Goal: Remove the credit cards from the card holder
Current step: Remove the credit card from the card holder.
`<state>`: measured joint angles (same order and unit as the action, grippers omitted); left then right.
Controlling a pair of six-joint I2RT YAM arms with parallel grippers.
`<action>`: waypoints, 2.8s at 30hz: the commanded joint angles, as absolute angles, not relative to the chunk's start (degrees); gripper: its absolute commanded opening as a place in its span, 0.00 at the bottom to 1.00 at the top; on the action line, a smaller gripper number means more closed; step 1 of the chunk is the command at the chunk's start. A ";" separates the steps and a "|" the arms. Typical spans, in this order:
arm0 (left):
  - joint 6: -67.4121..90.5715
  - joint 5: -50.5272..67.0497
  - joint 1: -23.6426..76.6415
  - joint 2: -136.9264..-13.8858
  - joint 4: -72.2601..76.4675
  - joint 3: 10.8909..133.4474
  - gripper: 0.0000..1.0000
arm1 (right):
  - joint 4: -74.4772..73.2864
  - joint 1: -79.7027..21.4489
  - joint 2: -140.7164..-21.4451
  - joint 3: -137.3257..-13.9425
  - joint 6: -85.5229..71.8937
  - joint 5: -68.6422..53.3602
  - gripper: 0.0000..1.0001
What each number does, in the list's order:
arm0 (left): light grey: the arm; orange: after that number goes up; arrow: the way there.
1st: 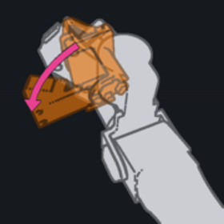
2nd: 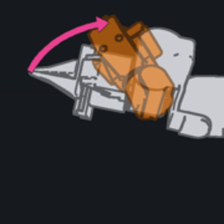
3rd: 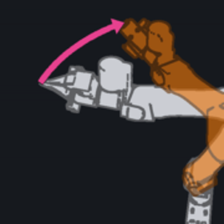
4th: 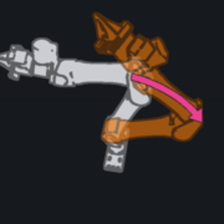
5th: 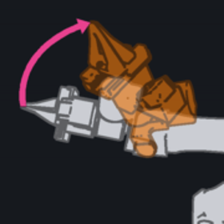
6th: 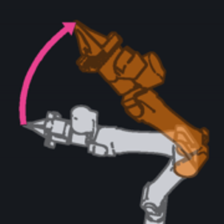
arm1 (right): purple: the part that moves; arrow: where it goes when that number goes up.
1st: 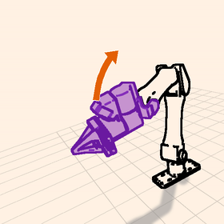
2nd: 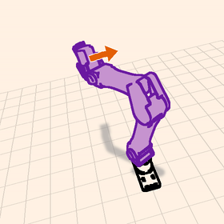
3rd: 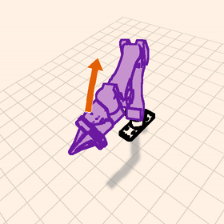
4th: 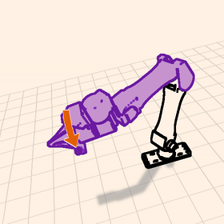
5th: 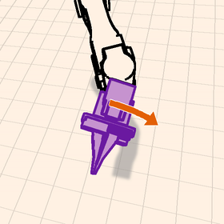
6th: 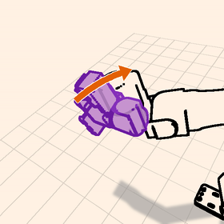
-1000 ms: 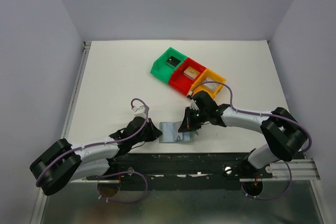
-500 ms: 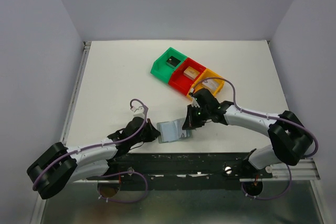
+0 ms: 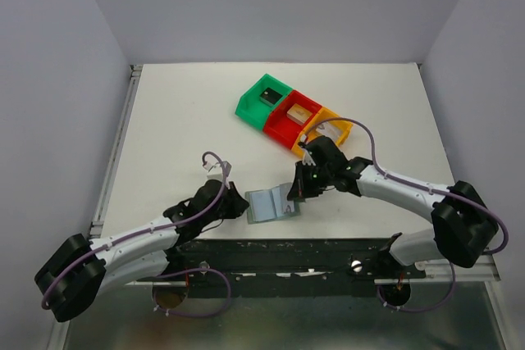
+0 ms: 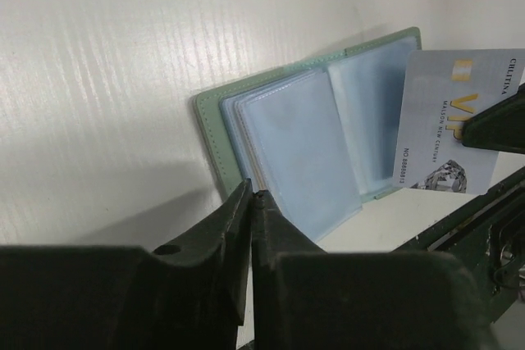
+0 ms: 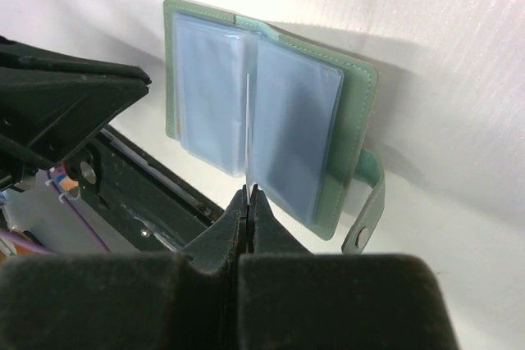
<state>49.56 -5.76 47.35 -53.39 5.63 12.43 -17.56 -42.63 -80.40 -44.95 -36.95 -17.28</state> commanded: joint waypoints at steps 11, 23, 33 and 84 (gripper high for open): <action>45.88 -7.47 47.46 -37.73 -5.01 22.06 0.65 | -14.77 -42.28 -66.98 -47.90 -30.42 -28.27 0.00; 36.48 13.94 46.94 -19.86 7.82 19.33 0.81 | -21.10 -42.63 -65.22 -49.48 -20.48 -48.94 0.00; 33.48 36.12 46.93 -35.68 8.34 27.42 0.73 | -26.72 -46.05 -66.80 -54.49 -17.32 -48.52 0.00; 52.12 -7.91 46.76 -4.14 30.23 2.73 0.00 | 8.32 -46.14 -50.36 -37.63 -44.72 -20.12 0.77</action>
<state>49.67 2.00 46.83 -8.43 25.08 4.34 -5.56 -46.11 -49.15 -42.17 -36.23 -21.23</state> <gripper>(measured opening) 0.026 0.769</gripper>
